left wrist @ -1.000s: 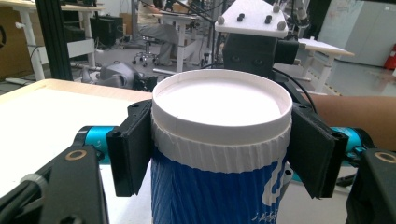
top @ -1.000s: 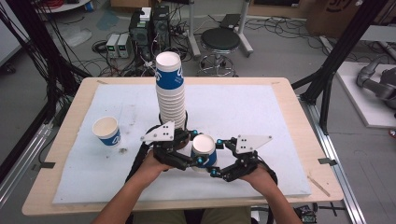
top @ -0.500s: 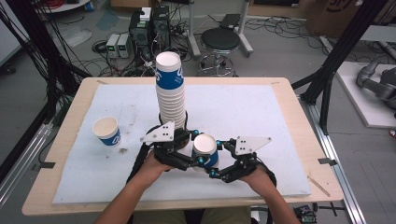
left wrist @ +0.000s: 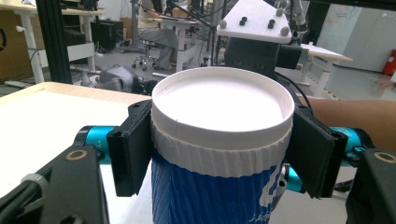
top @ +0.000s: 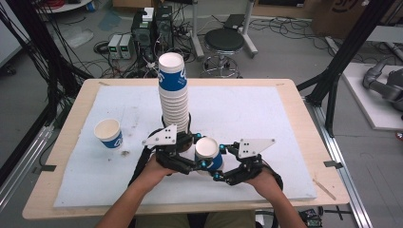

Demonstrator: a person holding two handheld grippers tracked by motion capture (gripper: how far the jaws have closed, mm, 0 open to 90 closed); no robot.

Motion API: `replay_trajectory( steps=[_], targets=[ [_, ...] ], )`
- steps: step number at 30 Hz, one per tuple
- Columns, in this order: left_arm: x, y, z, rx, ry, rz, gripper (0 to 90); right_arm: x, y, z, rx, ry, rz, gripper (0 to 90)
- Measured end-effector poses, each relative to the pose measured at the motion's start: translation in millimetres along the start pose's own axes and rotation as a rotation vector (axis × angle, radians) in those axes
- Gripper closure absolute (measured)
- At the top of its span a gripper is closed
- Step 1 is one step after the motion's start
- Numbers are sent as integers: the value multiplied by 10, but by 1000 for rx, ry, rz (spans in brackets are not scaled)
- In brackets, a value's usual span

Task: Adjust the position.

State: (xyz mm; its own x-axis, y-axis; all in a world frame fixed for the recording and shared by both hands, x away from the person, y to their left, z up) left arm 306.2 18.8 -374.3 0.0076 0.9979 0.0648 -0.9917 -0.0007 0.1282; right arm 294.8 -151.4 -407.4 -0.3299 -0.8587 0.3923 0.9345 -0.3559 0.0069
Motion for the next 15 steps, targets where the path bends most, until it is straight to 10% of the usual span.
replay_trajectory(
  steps=[15],
  targets=[
    [89, -9, -62, 72, -79, 15, 154, 61, 24, 26, 7, -32, -15, 287]
  ],
)
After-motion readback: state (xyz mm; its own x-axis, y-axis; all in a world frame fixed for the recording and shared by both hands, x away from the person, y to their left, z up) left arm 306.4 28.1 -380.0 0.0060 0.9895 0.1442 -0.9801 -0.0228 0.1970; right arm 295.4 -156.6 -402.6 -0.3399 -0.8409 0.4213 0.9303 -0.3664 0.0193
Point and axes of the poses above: each handheld gripper's, and its own axes: x roughly backward along the jaws, z roughly out of its top, y roughly to its right, the point moved 5 cm from there along -x, roughly forward along the jaws, and after that the axes turned 8 degrees about -z, right-handed, at the moved point
